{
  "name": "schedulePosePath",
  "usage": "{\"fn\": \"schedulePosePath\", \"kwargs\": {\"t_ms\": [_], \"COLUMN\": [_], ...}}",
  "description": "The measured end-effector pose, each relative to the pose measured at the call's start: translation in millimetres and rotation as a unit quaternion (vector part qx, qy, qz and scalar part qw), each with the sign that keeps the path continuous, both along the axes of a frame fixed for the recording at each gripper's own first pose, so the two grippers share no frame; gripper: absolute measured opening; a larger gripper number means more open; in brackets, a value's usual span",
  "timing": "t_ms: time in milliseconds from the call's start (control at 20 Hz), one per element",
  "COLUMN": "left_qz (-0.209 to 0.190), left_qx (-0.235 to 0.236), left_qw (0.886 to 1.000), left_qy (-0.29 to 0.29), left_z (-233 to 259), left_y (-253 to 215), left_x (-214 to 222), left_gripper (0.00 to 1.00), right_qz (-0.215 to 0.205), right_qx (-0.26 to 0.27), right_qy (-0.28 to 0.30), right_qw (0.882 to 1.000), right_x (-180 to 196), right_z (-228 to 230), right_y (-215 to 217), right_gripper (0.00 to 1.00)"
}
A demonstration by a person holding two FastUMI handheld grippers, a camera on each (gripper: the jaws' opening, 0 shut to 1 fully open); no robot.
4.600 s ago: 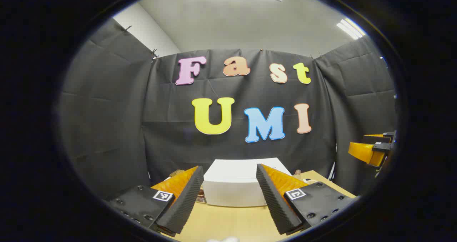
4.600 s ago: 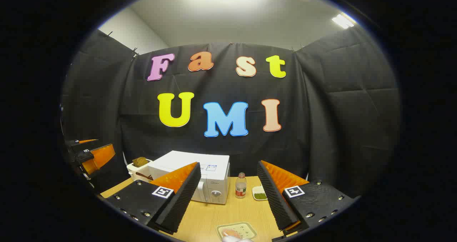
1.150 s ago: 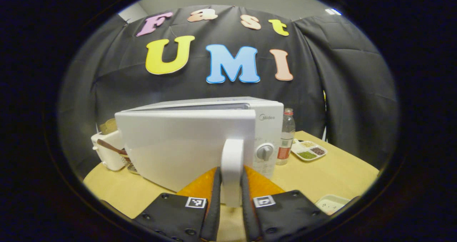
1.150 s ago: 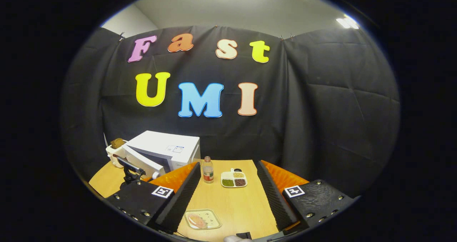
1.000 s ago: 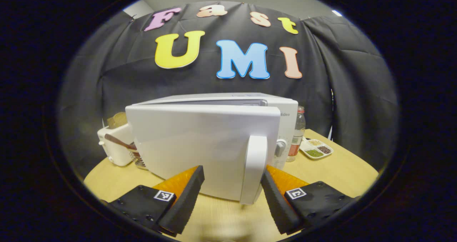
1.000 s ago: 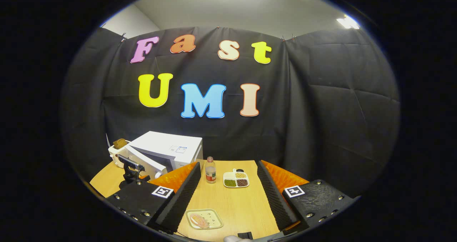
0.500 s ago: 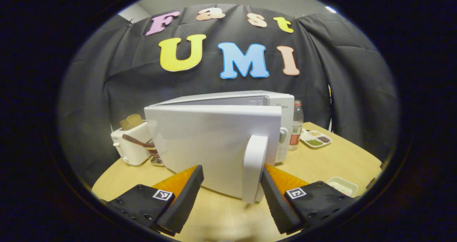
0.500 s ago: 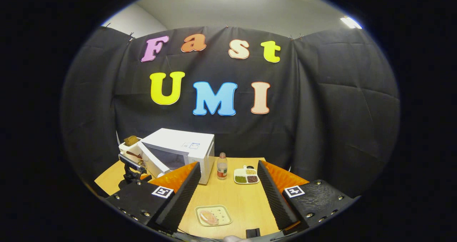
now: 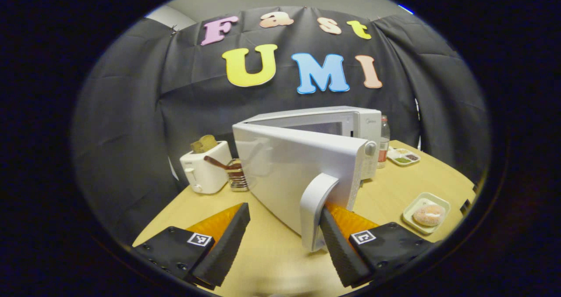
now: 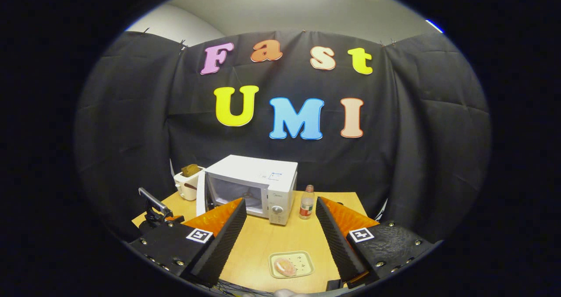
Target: Open the microwave oven with the left hand, put the food in, and close the microwave oven.
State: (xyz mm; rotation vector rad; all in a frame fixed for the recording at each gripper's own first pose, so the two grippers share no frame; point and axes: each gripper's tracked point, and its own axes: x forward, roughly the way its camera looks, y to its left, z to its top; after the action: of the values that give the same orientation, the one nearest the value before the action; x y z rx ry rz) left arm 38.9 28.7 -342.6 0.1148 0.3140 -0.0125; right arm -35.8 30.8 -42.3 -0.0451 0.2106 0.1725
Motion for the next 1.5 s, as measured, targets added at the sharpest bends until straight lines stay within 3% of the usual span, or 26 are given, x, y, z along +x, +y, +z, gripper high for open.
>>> {"fn": "schedulePosePath", "kwargs": {"t_ms": [200,350,800,850,900,1150,1200,1250,1400,1500], "left_qz": [0.043,0.072,0.119,0.124,0.124,0.129,0.127,0.126,0.116,0.104], "left_qx": [0.015,-0.02,-0.001,-0.002,-0.002,-0.006,-0.011,-0.012,-0.007,-0.007], "left_qw": [0.999,0.997,0.993,0.992,0.992,0.991,0.991,0.991,0.99,0.989], "left_qy": [-0.001,0.014,0.005,0.004,0.003,-0.02,-0.028,-0.04,-0.075,-0.103], "left_z": [2.3,-4.8,7.7,6.2,11.0,51.4,66.8,84.8,141.1,184.3], "left_y": [69.6,111.0,153.7,155.9,153.7,122.9,111.7,100.2,60.3,28.7], "left_x": [-31.8,-42.4,-66.2,-70.8,-75.1,-96.5,-99.0,-101.3,-103.1,-104.5], "left_gripper": [0.99,0.98,0.95,1.0,0.95,0.98,1.0,0.94,0.94,1.0], "right_qz": [0.035,0.052,0.06,0.062,0.065,0.064,0.069,0.074,0.104,0.129], "right_qx": [0.013,0.019,0.009,0.005,-0.005,-0.063,-0.076,-0.086,-0.105,-0.108], "right_qy": [0.017,0.025,0.038,0.042,0.045,0.101,0.115,0.129,0.158,0.176], "right_qw": [0.999,0.998,0.997,0.997,0.997,0.991,0.988,0.985,0.976,0.97], "right_x": [4.1,7.8,18.6,19.4,21.1,18.7,16.3,10.8,-2.1,-8.2], "right_z": [-17.7,-27.6,-50.3,-57.2,-64.5,-144.4,-164.4,-181.7,-228.1,-256.0], "right_y": [34.3,52.1,50.3,45.4,39.8,-9.3,-19.1,-28.0,-46.4,-52.2], "right_gripper": [0.97,0.97,0.97,0.97,0.97,0.97,0.97,0.97,0.98,0.98]}}
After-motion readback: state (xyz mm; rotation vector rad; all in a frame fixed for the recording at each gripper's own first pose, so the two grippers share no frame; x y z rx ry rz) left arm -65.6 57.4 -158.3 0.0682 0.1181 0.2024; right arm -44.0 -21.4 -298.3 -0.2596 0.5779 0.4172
